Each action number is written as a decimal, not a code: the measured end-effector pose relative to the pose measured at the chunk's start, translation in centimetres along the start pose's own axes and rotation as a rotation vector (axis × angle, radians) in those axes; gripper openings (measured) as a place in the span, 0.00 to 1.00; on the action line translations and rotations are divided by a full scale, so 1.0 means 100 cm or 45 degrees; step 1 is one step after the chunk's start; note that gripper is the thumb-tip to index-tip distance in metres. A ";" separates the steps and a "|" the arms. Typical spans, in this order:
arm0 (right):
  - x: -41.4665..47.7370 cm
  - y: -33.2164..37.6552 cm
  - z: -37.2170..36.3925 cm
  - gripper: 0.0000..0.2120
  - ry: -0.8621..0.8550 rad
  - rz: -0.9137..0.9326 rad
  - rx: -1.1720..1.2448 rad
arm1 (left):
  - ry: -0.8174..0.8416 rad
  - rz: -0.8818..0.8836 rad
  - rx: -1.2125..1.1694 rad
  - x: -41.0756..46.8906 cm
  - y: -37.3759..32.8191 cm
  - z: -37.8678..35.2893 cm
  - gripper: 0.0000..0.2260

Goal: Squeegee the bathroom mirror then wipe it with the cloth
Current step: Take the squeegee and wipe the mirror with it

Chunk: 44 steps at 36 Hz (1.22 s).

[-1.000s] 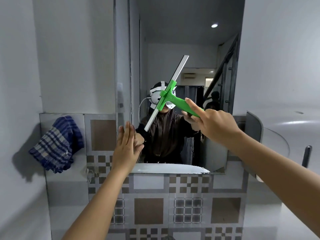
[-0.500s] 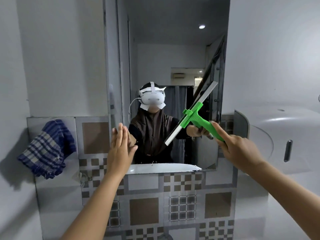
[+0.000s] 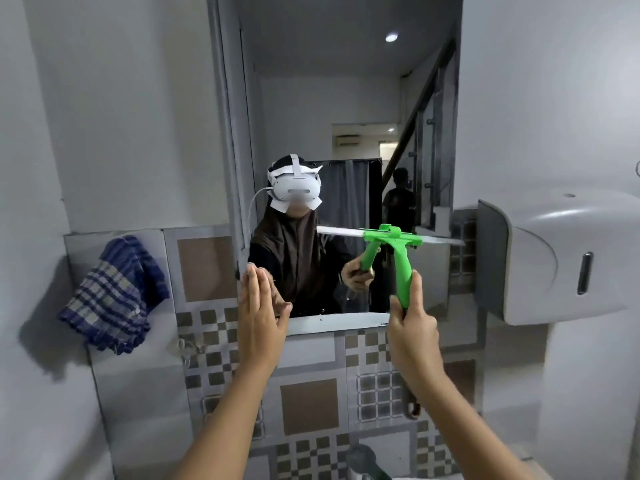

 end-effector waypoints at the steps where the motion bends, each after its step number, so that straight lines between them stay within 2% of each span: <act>1: -0.005 0.008 -0.007 0.28 -0.016 -0.031 0.066 | 0.010 -0.007 -0.001 -0.001 0.001 0.000 0.43; 6: -0.021 0.053 -0.029 0.27 -0.098 -0.124 0.297 | 0.033 -0.022 -0.037 -0.003 0.005 0.001 0.40; 9: -0.024 0.074 -0.040 0.28 -0.134 -0.164 0.387 | 0.056 -0.088 0.062 -0.006 0.006 -0.001 0.36; 14: -0.027 0.109 -0.056 0.28 -0.101 -0.161 0.473 | 0.053 -0.079 0.058 -0.009 0.011 0.000 0.37; 17: -0.030 0.127 -0.068 0.28 -0.073 -0.067 0.388 | 0.050 -0.109 0.048 -0.012 0.011 0.005 0.32; 23: -0.031 0.127 -0.076 0.29 -0.078 0.020 0.304 | 0.008 -0.130 0.099 0.001 0.026 0.029 0.33; 29: -0.027 0.117 -0.073 0.29 -0.055 0.098 0.134 | -0.042 -0.127 0.222 0.044 0.030 0.053 0.25; 39: -0.020 0.098 -0.051 0.30 0.012 0.169 -0.191 | -0.026 -0.219 0.358 0.108 0.010 0.075 0.26; 44: -0.017 0.094 -0.038 0.29 0.005 0.213 -0.313 | 0.074 -0.339 0.419 0.123 0.006 0.083 0.29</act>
Point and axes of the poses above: each hand's wrist, its own x-axis towards the middle knuckle, its own z-axis out of the back of the hand, y = z × x, the point moved 5 cm from there along x, towards the middle knuckle, and after that the axes turned 13 degrees about -x, right-handed, at the moved point
